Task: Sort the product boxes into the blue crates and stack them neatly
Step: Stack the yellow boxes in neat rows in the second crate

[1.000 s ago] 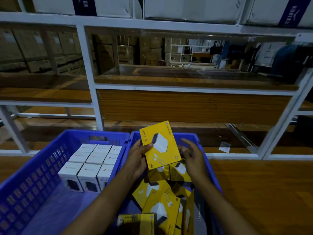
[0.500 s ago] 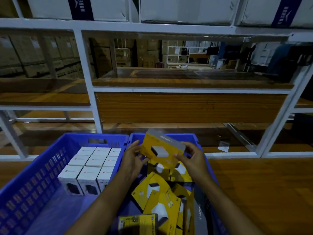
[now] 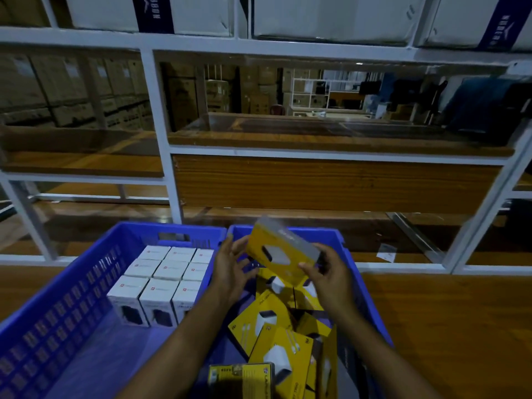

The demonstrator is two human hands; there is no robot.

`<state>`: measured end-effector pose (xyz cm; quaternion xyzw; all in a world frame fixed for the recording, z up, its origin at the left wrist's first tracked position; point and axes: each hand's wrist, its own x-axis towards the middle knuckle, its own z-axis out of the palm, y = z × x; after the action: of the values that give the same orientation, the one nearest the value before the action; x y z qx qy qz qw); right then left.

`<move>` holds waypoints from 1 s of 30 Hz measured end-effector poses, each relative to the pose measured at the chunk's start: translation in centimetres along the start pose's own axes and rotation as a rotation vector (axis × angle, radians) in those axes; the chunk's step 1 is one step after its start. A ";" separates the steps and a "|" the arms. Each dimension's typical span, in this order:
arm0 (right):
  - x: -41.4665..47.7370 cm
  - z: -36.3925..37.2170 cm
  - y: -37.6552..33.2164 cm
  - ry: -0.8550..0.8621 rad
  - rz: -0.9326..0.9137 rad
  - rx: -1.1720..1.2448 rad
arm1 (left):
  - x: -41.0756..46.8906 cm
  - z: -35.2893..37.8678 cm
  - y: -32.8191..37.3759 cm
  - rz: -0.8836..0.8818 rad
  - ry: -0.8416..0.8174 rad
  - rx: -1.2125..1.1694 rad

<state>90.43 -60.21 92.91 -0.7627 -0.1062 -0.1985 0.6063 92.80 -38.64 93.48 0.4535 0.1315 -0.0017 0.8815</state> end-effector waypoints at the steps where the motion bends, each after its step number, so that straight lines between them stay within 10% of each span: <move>1: 0.4 -0.3 0.4 0.024 0.131 0.131 | -0.2 0.2 -0.2 0.006 -0.014 0.067; 7: 1.4 -1.7 0.3 0.066 0.540 0.446 | -0.9 0.6 -0.9 0.075 -0.066 0.240; 25: 0.1 0.4 -0.7 -0.358 0.881 0.421 | 0.4 -0.2 -2.0 0.096 0.155 0.381; 30: 0.6 0.3 0.9 -0.126 1.045 0.448 | -0.9 1.3 -2.4 -0.241 0.024 0.352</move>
<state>91.37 -60.19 92.37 -0.5771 0.2094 0.2009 0.7634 91.94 -41.20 92.46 0.5814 0.1928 -0.1247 0.7806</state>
